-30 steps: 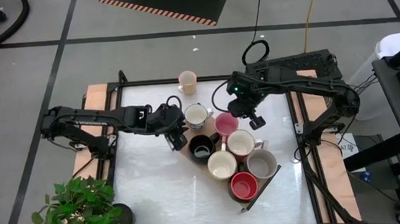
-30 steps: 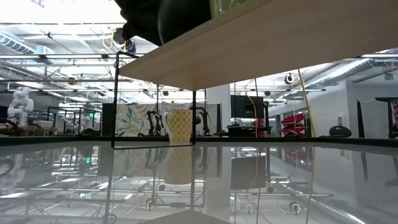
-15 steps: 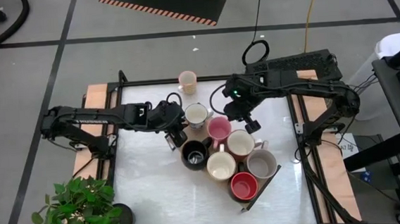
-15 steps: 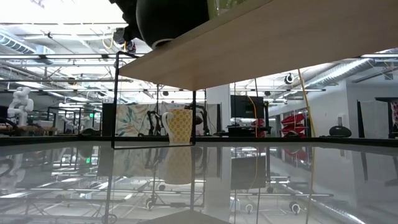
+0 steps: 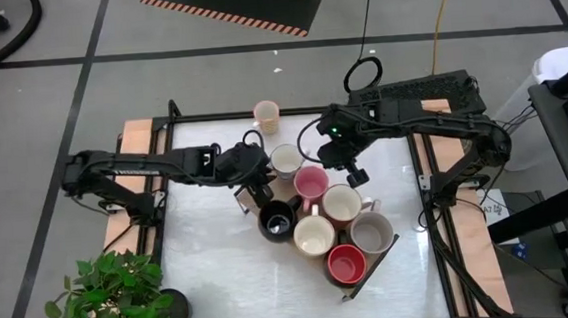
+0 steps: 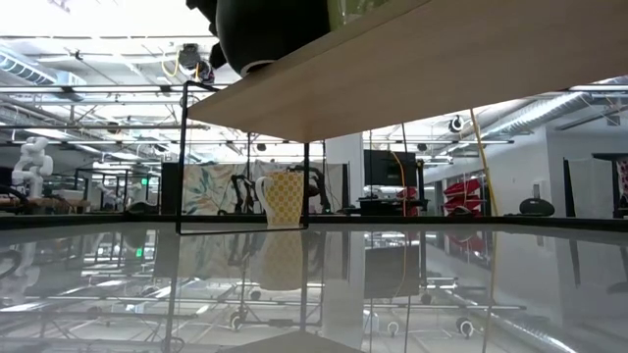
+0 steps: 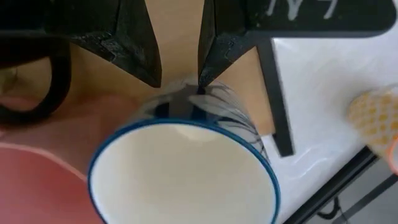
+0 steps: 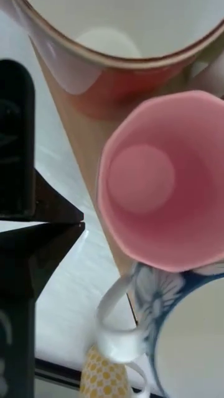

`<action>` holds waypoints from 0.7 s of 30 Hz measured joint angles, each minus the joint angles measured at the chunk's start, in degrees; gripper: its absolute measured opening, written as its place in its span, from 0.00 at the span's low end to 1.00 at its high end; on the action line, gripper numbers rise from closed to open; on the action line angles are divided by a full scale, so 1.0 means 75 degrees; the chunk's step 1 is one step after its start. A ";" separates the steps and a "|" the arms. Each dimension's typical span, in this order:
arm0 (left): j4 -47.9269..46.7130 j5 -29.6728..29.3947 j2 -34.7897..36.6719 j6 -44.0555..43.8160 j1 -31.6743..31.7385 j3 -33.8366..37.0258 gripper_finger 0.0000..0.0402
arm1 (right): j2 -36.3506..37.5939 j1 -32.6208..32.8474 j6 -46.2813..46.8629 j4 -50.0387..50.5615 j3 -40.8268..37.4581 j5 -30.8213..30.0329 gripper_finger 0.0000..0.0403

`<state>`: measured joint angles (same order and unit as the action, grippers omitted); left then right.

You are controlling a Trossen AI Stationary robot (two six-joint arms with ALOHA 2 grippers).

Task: Place coffee mugs
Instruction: Adjust the pink and white mugs on the shelf, then put the yellow-white mug on the shelf

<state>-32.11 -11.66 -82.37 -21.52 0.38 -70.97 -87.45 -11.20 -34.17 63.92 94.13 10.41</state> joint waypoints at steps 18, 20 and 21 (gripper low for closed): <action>-0.0800 0.0001 0.0732 -0.0980 0.0303 0.0011 0.27 | 0.1114 -0.0373 0.1516 0.0429 0.0003 -0.1017 0.00; -0.0743 -0.0024 0.0900 -0.1001 0.0477 -0.0001 0.27 | 0.1294 -0.0436 0.1834 0.0467 0.0003 -0.1008 0.00; -0.0786 -0.0024 0.0960 -0.0938 0.0577 0.0007 0.27 | 0.1376 -0.0449 0.2014 0.0481 0.0003 -0.1003 0.00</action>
<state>-38.01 -11.84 -75.17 -28.56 4.71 -70.91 -77.13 -14.57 -19.07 67.52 94.15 2.89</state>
